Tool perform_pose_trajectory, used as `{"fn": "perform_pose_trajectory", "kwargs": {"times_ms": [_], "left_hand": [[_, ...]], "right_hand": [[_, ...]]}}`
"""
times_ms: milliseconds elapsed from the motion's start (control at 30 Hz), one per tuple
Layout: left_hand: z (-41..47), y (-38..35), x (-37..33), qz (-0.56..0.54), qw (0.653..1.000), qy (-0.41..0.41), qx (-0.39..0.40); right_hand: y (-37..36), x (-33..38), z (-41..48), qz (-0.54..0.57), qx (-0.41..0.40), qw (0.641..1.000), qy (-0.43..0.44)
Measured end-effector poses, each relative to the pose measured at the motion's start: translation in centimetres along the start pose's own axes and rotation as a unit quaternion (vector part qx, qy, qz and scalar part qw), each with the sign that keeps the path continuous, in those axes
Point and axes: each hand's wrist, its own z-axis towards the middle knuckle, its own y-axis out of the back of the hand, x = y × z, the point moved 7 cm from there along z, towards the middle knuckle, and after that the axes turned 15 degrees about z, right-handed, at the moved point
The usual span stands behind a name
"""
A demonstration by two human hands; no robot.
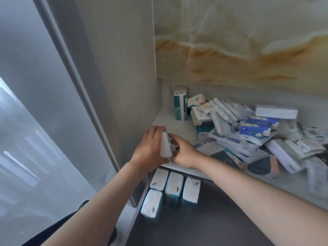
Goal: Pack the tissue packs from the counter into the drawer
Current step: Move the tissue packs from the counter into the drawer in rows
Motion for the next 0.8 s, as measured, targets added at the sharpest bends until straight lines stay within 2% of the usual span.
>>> {"fn": "perform_pose_trajectory", "kwargs": {"times_ms": [100,200,267,333,500,667,800], "left_hand": [[-1.7,2.7,-1.6,0.017,0.998,-0.042,-0.052],[-3.5,3.9,-1.9,-0.037,0.998,-0.054,-0.025],[-4.6,4.2,-2.3,-0.082,0.995,-0.055,0.023],[-5.4,4.1,-2.6,-0.108,0.988,-0.026,0.107],[-7.6,1.2,-2.9,-0.091,0.946,-0.002,0.311],[-9.4,-2.5,-3.4,-0.101,0.913,0.006,0.395],[-11.0,-5.2,-2.5,-0.062,0.889,0.019,0.453]], "right_hand": [[-1.1,0.2,-2.4,-0.059,0.008,0.998,0.012],[-2.0,0.7,-4.6,-0.082,0.02,0.996,0.04],[-2.6,0.7,-6.1,-0.059,0.04,0.997,0.037],[-3.1,0.2,-7.5,-0.063,0.068,0.996,-0.004],[-3.5,-3.4,-10.4,-0.068,0.113,0.985,-0.113],[-4.2,-7.1,-12.2,-0.047,0.072,0.983,-0.162],[-4.9,-10.0,-12.7,-0.106,0.063,0.979,-0.164]]}}
